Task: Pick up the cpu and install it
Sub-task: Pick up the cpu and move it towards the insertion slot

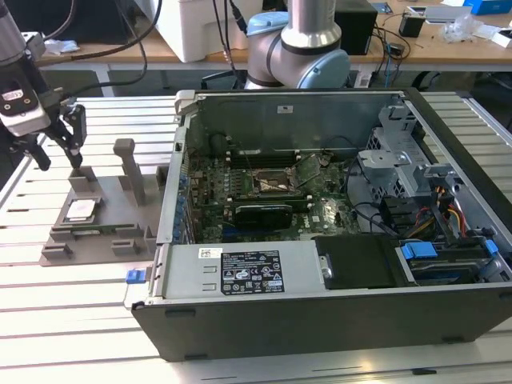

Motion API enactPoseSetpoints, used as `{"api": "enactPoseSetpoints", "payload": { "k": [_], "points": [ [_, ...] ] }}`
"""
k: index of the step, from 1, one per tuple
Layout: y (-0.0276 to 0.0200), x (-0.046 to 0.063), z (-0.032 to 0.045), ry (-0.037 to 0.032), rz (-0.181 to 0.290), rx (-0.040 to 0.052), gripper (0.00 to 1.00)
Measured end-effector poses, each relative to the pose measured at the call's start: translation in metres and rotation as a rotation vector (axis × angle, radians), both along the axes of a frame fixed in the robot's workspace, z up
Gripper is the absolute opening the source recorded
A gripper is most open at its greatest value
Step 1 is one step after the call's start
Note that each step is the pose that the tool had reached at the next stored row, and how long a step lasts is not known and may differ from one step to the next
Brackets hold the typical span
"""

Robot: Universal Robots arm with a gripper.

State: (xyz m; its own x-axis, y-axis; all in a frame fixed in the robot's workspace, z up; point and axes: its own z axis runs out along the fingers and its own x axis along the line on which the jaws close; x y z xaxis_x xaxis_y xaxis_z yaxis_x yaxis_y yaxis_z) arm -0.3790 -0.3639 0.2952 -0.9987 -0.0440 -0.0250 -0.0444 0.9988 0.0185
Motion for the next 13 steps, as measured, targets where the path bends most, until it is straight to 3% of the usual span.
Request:
{"api": "enactPoseSetpoints", "payload": {
  "k": [13],
  "points": [
    [0.0,-0.003,-0.0334,-0.0001,0.003,0.0,0.54]
  ]
}}
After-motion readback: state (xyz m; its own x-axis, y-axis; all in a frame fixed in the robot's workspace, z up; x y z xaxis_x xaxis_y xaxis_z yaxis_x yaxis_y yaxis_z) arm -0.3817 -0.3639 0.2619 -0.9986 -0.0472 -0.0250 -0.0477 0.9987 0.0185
